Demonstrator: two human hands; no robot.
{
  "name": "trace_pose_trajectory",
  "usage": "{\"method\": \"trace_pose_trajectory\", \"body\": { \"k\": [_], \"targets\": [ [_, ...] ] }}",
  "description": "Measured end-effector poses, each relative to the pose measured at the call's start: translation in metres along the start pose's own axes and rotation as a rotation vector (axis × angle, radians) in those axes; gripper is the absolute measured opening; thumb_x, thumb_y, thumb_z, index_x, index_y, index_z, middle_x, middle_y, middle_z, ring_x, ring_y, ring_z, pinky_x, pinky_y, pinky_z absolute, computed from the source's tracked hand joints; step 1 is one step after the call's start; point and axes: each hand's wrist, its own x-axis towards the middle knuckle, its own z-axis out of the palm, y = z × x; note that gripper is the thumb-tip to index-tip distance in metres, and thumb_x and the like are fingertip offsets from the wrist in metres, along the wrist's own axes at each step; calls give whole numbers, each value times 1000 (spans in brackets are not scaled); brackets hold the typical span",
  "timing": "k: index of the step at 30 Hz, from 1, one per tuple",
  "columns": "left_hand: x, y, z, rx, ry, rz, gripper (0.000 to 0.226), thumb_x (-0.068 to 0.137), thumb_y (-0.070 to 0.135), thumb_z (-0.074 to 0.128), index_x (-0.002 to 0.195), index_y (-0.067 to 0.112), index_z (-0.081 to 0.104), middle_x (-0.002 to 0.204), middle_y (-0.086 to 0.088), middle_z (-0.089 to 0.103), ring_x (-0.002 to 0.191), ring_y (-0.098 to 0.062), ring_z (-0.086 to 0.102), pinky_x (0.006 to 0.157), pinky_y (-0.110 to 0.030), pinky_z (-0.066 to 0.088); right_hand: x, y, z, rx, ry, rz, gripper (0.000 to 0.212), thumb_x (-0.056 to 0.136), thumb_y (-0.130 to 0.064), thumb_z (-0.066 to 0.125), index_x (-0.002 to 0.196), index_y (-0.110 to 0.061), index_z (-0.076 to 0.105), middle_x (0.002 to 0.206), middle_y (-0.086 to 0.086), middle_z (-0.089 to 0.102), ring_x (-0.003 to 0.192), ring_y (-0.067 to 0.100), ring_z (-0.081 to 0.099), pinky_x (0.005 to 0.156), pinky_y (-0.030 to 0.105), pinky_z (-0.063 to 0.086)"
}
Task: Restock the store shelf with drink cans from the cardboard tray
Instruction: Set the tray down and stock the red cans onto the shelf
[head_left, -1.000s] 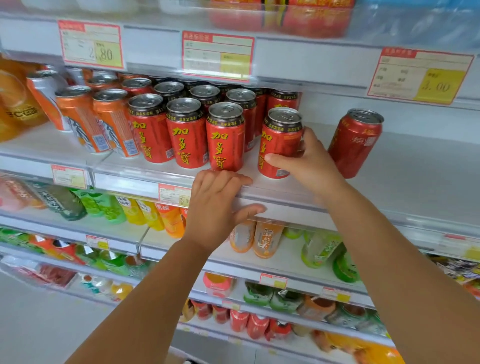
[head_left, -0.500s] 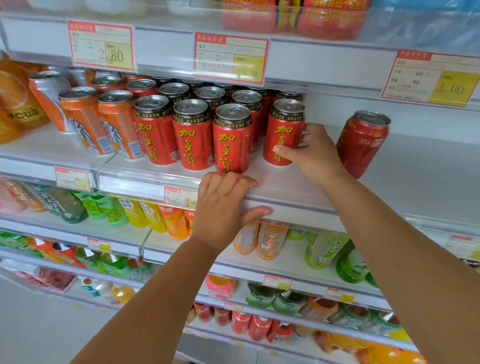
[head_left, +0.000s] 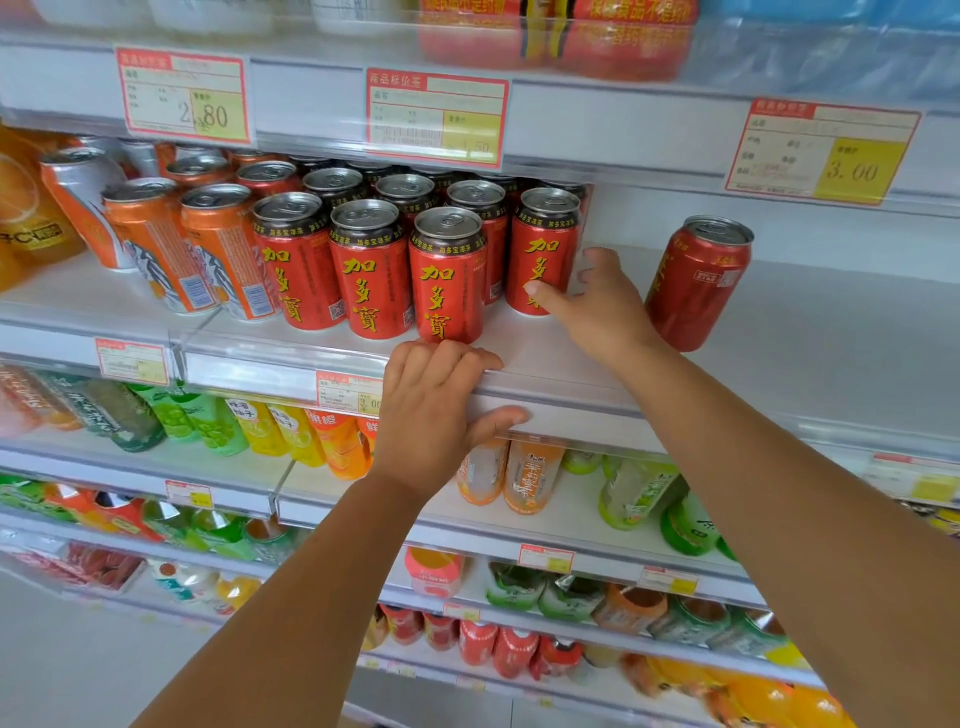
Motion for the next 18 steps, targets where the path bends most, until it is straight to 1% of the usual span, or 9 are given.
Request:
{"method": "trace_pose_trajectory", "body": {
  "k": [2, 4, 5, 7, 8, 10, 11, 13, 18],
  "targets": [
    [0, 0, 0, -6, 0, -4, 54, 86, 67, 53, 106, 19, 67, 100, 1, 61, 93, -23, 52, 92, -34, 33, -24, -2, -10, 23, 146, -101, 56, 82, -40, 72, 127, -17, 49, 118, 5, 57, 102, 18, 59, 89, 34, 48],
    [0, 0, 0, -4, -4, -10, 54, 86, 67, 53, 107, 19, 67, 100, 1, 61, 93, -23, 51, 92, -34, 33, -58, -1, -25, 174, 405, -232, 36, 82, -31, 71, 114, -24, 54, 106, 4, 57, 87, 14, 59, 81, 33, 51],
    [0, 0, 0, -2, -9, -12, 54, 86, 67, 53, 107, 20, 67, 100, 2, 61, 93, -23, 51, 92, -34, 33, -70, 3, -34, 244, 534, -256, 34, 81, -27, 71, 109, -24, 52, 104, 4, 54, 85, 14, 57, 79, 32, 50],
    [0, 0, 0, 2, -19, -15, 53, 86, 67, 53, 107, 20, 66, 100, 2, 61, 93, -23, 51, 92, -34, 33, -77, 13, -54, 247, 687, -175, 48, 76, -26, 75, 113, -20, 47, 109, 2, 44, 94, 13, 52, 85, 32, 48],
    [0, 1, 0, 0, -25, -18, 54, 86, 68, 52, 108, 20, 66, 100, 2, 61, 94, -23, 51, 92, -35, 33, -70, 20, -63, 194, 673, -70, 62, 72, -30, 79, 121, -18, 43, 114, 0, 39, 104, 14, 48, 93, 33, 44],
    [0, 1, -1, -3, -36, -27, 55, 86, 68, 50, 108, 20, 65, 101, 2, 61, 94, -23, 51, 92, -36, 34, -48, 32, -76, 109, 480, 147, 89, 67, -38, 84, 137, -19, 33, 125, 1, 35, 122, 19, 41, 105, 36, 37],
    [0, 1, -2, -3, -37, -30, 55, 87, 69, 49, 108, 20, 65, 101, 2, 61, 94, -24, 52, 91, -36, 34, -39, 35, -79, 89, 376, 201, 95, 66, -40, 85, 140, -20, 29, 131, 3, 36, 126, 21, 41, 107, 38, 36],
    [0, 1, -2, -3, -41, -31, 56, 87, 69, 49, 108, 20, 65, 100, 1, 60, 94, -25, 52, 91, -36, 33, -30, 39, -78, 113, 262, 194, 95, 66, -37, 85, 141, -20, 28, 136, 6, 39, 122, 20, 46, 107, 37, 38],
    [0, 3, -5, -7, -58, -45, 54, 86, 68, 51, 109, 21, 65, 100, 2, 60, 94, -24, 51, 91, -34, 32, -35, 30, -67, 148, 138, 118, 84, 71, -32, 82, 139, -27, 34, 132, 5, 46, 106, 15, 52, 93, 32, 43]
  ]
}}
